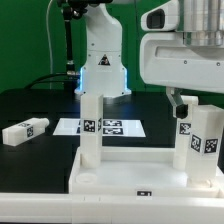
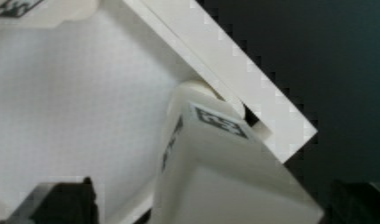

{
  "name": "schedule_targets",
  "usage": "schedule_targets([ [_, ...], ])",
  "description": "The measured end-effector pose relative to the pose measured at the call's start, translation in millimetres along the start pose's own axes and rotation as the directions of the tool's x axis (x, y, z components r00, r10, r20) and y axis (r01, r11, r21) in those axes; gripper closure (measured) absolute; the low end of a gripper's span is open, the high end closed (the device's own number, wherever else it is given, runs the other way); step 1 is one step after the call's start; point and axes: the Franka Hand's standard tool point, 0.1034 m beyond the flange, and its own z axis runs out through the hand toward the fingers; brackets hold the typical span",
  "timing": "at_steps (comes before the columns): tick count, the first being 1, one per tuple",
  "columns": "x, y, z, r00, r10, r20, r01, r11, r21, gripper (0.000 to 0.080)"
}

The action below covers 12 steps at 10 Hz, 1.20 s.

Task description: Assemble desk

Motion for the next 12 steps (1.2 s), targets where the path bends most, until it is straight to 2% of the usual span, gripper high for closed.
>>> schedule_targets([
  [3, 0.1, 0.1, 0.0, 0.985, -0.171, -0.001, 0.171, 0.985, -0.001, 0.015],
  [4, -0.3, 0.7, 0.6, 0.95, -0.311, -0.015, 0.311, 0.95, -0.029, 0.015],
  [5, -2.7, -0.6, 1.0, 0.91, -0.415, -0.018, 0.414, 0.909, -0.046, 0.015],
  [7, -5.6, -2.4, 1.9, 0.841, -0.541, -0.011, 0.54, 0.841, -0.048, 0.015],
  [8, -7.1, -3.0, 2.5, 0.781, -0.624, -0.007, 0.623, 0.781, -0.054, 0.015],
  [12, -9.2, -5.2, 2.4, 0.613, -0.79, 0.005, 0.789, 0.611, -0.057, 0.015],
])
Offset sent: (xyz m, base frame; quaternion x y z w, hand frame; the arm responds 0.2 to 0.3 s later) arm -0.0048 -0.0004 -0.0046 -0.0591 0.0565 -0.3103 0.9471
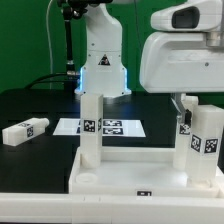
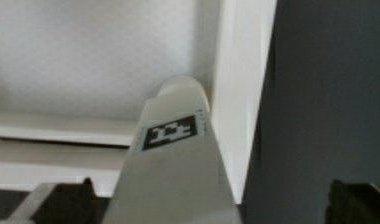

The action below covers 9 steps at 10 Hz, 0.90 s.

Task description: Assemble desk

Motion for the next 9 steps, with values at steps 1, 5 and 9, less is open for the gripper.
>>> schedule_targets([
  [1, 0.1, 0.9, 0.0, 0.999, -0.033, 0.0, 0.033, 0.999, 0.001, 0.015],
  [5, 0.2, 4.8, 0.0, 1.0, -0.028, 0.0, 0.028, 1.0, -0.005, 0.0506],
  [9, 0.1, 5.9, 0.0, 1.0, 0.019, 0.0, -0.019, 1.0, 0.0, 0.0506],
])
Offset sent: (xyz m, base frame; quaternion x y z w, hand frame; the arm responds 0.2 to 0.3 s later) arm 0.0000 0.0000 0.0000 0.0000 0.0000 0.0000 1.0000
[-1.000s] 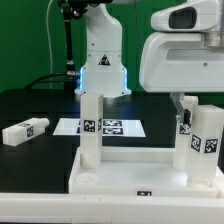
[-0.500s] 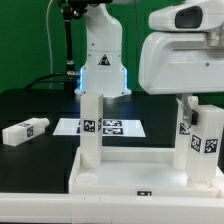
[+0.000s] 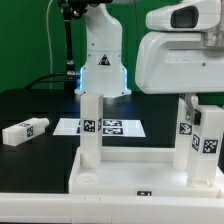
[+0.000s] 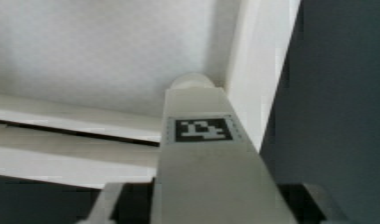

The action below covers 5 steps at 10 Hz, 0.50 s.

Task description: Assemble desk

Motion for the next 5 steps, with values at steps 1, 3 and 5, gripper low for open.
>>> schedule_targets([
  [1, -0.4, 1.5, 0.5, 0.993, 0.12, 0.001, -0.12, 0.993, 0.006, 0.0506],
  [3, 0.4, 1.7, 1.2, 0.939, 0.343, -0.015, -0.343, 0.939, 0.014, 0.0506],
  [5, 1.2, 1.7, 1.8, 0.858, 0.513, -0.024, -0.512, 0.859, 0.023, 0.0506],
])
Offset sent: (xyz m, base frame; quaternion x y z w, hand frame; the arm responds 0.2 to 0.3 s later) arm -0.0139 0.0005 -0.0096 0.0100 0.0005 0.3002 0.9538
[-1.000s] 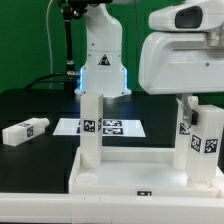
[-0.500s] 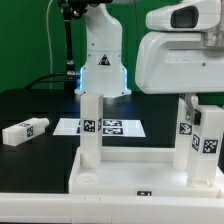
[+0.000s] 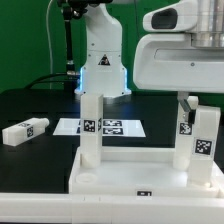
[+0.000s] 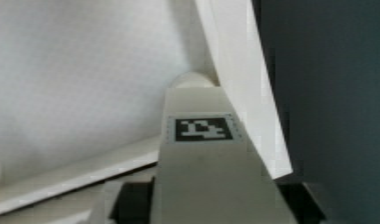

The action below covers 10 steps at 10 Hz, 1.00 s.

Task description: Assemble desk

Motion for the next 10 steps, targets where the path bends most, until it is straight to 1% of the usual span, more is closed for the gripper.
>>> schedule_targets([
  [2, -1.3, -0.3, 0.2, 0.964, 0.265, 0.009, -0.265, 0.964, 0.001, 0.0506],
  [4, -1.8, -1.1, 0.6, 0.884, 0.467, 0.023, -0.467, 0.884, 0.008, 0.0506],
  [8, -2.6, -2.5, 1.0, 0.788, 0.615, 0.036, -0.615, 0.788, 0.01, 0.0506],
  [9, -2.6, -2.5, 1.2, 0.801, 0.597, 0.036, -0.598, 0.801, 0.011, 0.0422],
  [10, -2.5, -2.3, 1.2, 0.822, 0.569, 0.036, -0.57, 0.822, 0.012, 0.0422],
])
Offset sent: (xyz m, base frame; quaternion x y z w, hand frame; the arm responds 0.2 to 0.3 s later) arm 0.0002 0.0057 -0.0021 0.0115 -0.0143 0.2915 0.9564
